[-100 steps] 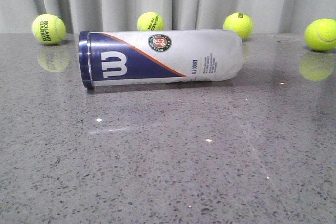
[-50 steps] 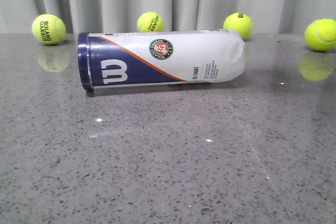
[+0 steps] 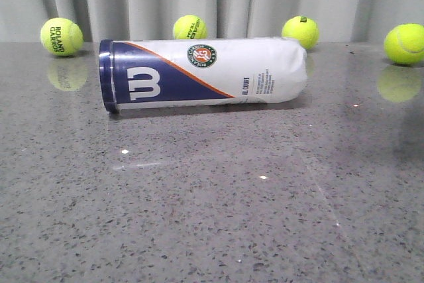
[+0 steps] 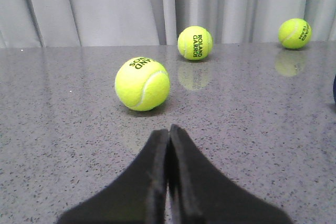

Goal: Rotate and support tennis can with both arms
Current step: 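Withdraw the right gripper upward away from the can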

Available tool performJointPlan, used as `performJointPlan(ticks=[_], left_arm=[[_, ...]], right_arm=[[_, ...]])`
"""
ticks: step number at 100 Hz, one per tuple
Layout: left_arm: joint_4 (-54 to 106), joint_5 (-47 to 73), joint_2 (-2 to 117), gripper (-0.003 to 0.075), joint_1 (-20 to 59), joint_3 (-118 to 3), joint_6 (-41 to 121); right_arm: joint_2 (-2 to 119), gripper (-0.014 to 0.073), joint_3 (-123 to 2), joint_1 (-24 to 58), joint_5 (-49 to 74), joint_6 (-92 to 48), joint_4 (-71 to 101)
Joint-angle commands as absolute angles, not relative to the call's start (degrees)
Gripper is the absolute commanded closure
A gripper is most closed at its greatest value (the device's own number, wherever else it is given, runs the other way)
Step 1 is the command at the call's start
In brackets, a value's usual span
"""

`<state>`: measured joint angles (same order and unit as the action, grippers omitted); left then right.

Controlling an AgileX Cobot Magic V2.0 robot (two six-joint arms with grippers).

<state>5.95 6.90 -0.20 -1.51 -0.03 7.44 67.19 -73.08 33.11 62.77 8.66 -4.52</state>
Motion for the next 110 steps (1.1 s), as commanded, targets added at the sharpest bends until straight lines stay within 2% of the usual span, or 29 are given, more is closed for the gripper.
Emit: performJointPlan(ticks=[1,73,110], left_arm=[[6.1,2.6,-2.1,0.0740,-1.6,2.5,6.8],[6.1,2.3,-2.1,0.0740,-1.6,2.5,6.8],[9.0,2.0,-2.1,0.0740,-1.6,1.0,6.8]], right_arm=[[61.0,0.0661,-69.6,32.8,55.5,9.0,-5.6],[22.3,0.0661,-33.3,32.8,34.4,10.5,-5.6],[10.0,0.0661,-27.1,32.8,32.4,10.5,-5.6]])
